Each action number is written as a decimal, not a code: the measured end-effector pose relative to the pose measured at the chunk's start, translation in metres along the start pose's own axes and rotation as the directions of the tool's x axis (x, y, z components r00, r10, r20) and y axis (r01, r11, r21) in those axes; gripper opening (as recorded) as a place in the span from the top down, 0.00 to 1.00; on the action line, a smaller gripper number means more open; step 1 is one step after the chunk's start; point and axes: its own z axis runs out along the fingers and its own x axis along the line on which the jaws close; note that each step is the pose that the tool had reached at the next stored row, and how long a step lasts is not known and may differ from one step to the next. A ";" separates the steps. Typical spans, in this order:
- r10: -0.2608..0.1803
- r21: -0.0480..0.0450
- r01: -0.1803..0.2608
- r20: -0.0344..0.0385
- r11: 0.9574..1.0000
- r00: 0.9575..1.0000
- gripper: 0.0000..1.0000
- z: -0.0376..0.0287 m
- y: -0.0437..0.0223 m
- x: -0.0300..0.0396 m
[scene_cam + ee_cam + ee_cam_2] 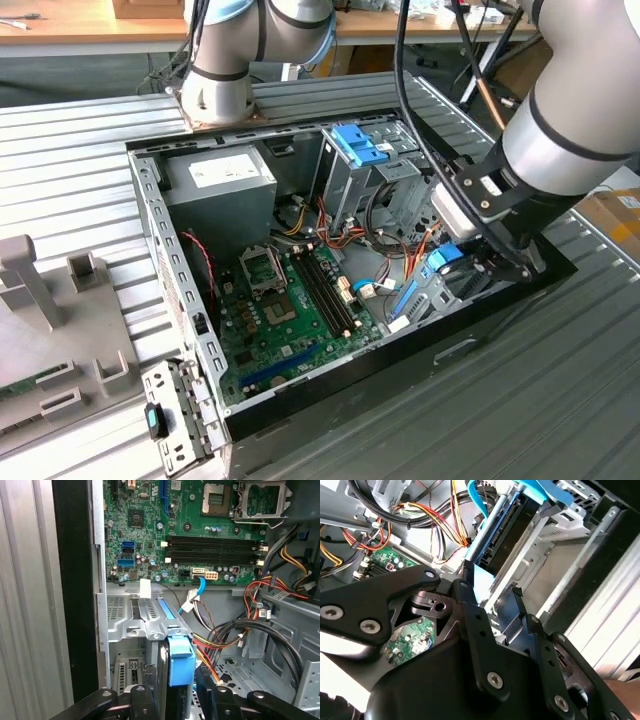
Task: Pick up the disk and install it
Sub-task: 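Insert the disk into the insertion slot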
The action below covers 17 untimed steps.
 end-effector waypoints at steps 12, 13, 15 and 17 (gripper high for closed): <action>0.011 -0.084 -0.013 -0.027 0.996 1.000 0.55 -0.0038 -0.0120 -0.0036; 0.012 -0.090 -0.014 -0.030 0.996 0.999 0.55 -0.0036 -0.0128 -0.0040; 0.015 -0.107 -0.019 -0.037 0.994 0.999 0.55 -0.0027 -0.0154 -0.0050; 0.028 -0.115 -0.033 -0.041 0.993 0.999 0.55 -0.0023 -0.0168 -0.0064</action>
